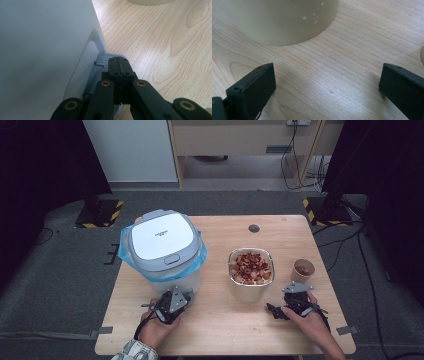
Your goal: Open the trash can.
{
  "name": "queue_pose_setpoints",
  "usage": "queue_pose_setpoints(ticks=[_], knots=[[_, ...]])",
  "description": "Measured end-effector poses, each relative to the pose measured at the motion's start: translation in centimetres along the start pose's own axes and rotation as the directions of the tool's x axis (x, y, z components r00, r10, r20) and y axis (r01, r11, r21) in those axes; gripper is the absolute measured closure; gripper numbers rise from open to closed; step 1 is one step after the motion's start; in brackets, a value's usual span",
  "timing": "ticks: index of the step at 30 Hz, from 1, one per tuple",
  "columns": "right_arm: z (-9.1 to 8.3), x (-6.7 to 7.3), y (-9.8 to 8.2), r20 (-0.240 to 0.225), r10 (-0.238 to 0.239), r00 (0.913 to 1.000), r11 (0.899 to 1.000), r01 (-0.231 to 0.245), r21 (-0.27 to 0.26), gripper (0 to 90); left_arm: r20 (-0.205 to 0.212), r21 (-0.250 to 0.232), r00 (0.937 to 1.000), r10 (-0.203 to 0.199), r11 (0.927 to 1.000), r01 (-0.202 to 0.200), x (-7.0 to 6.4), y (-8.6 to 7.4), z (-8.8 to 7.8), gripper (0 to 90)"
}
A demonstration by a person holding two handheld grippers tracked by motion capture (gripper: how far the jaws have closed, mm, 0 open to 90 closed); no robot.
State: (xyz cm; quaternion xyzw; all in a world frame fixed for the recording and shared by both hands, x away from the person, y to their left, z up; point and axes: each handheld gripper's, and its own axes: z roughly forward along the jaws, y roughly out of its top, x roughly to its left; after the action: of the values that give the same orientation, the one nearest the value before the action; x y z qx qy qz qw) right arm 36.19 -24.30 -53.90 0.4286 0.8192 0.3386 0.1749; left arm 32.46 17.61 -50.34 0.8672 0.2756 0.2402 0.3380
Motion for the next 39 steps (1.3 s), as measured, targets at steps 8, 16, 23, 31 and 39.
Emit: queue_pose_setpoints(ticks=[8, 16, 23, 31, 39], knots=[[0.0, 0.0, 0.0, 0.001, 0.003, 1.0, 1.0, -0.003, 0.0, 1.2, -0.003, 0.013, 1.0, -0.007, 0.9999, 0.008, -0.1, -0.1, 0.2, 89.6], [0.0, 0.1, 0.0, 0.001, 0.007, 1.0, 1.0, -0.007, 0.001, 1.2, -0.003, 0.024, 1.0, -0.007, 0.9997, 0.007, 0.0, -0.2, 0.3, 89.8], [0.0, 0.1, 0.0, 0.001, 0.007, 1.0, 1.0, -0.007, 0.001, 1.2, 0.004, 0.032, 0.9999, -0.014, 0.9994, 0.014, 0.0, -0.3, 0.5, 89.8], [0.0, 0.1, 0.0, 0.001, 0.007, 1.0, 1.0, -0.007, 0.001, 1.2, 0.003, 0.06, 1.0, 0.005, 0.9982, -0.005, -0.3, -0.4, 1.1, 89.8], [-0.1, 0.1, 0.0, 0.003, 0.01, 0.9999, 1.0, -0.01, 0.002, 1.2, 0.017, 0.071, 0.9998, -0.008, 0.9974, 0.007, -0.1, -0.5, 1.3, 89.9]])
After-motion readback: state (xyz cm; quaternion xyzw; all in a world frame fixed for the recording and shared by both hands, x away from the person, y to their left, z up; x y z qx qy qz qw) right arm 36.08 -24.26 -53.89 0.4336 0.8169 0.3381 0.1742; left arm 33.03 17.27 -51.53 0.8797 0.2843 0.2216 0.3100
